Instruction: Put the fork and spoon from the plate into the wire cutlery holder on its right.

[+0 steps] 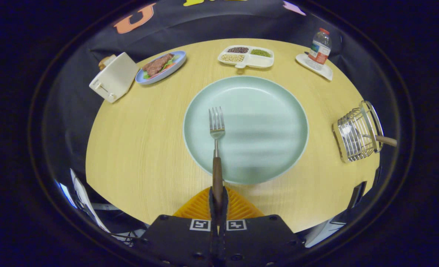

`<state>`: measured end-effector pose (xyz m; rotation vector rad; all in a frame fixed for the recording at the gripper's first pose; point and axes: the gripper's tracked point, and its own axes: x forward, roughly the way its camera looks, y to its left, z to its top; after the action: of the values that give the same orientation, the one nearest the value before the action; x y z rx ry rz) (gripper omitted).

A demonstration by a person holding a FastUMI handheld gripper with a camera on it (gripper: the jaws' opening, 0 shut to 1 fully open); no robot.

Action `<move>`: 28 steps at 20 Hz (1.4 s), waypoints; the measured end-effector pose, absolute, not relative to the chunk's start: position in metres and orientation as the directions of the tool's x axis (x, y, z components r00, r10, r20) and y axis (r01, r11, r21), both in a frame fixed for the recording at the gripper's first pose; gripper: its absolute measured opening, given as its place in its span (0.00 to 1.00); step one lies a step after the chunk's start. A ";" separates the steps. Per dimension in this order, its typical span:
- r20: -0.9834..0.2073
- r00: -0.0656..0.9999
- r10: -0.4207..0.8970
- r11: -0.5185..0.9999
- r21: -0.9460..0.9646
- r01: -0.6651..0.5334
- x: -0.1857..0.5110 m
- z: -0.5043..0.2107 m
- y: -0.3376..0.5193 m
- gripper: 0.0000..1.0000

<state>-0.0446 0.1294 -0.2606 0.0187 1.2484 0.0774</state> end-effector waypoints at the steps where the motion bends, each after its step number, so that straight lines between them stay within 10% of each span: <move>1: -0.946 0.316 0.077 0.997 0.063 -0.052 -0.044 -0.260 0.129 0.01; 28: -0.964 0.258 0.061 0.997 0.073 0.038 -0.086 -0.119 -0.137 0.01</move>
<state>-0.0855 -0.1367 -0.1190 0.0869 1.3102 0.0157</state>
